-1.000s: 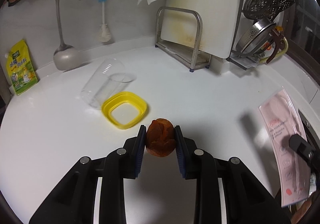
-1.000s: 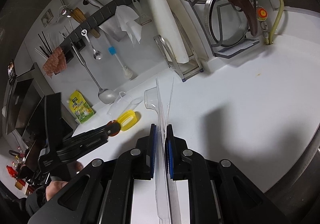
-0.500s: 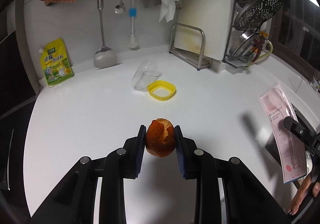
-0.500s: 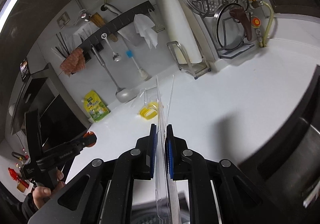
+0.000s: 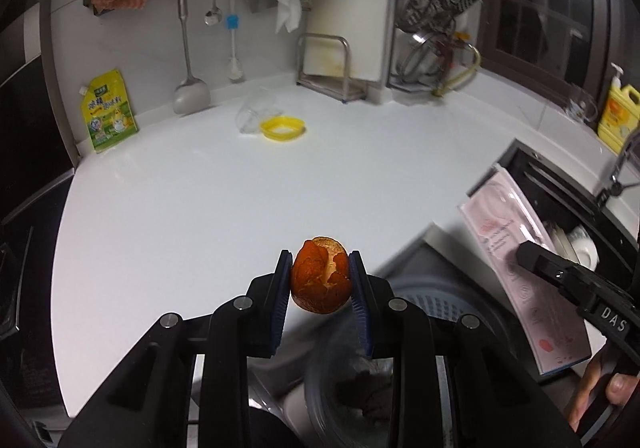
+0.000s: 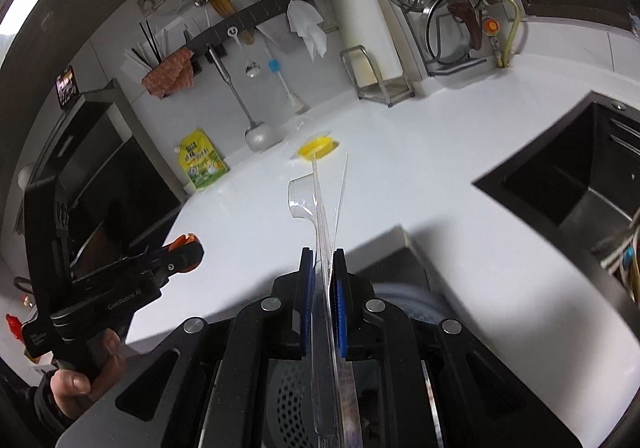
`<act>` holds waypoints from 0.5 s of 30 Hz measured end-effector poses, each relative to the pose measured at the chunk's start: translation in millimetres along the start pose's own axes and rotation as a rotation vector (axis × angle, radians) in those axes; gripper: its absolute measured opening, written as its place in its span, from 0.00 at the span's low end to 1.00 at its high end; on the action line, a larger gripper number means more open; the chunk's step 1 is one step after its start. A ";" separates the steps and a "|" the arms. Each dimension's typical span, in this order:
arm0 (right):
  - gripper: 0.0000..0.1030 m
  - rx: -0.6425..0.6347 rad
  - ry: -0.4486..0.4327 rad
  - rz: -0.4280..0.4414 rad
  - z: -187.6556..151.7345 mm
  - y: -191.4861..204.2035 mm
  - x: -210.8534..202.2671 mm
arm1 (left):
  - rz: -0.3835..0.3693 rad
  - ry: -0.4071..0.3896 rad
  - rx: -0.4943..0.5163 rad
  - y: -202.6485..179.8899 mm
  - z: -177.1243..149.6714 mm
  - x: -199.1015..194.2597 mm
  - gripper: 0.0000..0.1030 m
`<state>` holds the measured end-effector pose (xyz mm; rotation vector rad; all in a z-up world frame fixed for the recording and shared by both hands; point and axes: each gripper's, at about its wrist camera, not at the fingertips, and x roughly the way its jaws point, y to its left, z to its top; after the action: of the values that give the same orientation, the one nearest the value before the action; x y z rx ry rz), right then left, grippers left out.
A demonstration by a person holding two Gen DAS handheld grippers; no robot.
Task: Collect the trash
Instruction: 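Carry the orange peel and receipt toward the grey bin with both grippers, then open both grippers over the bin to drop the peel and receipt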
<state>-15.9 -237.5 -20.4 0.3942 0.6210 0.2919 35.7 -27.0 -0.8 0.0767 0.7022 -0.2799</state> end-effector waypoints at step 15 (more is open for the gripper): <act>0.10 0.029 0.102 -0.096 -54.4 -11.4 -9.2 | -0.025 0.111 0.021 -25.1 -57.9 20.0 0.28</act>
<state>-54.7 -236.5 -61.3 0.3781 0.7422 0.2125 7.0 -46.2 -57.2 0.1043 0.8110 -0.3088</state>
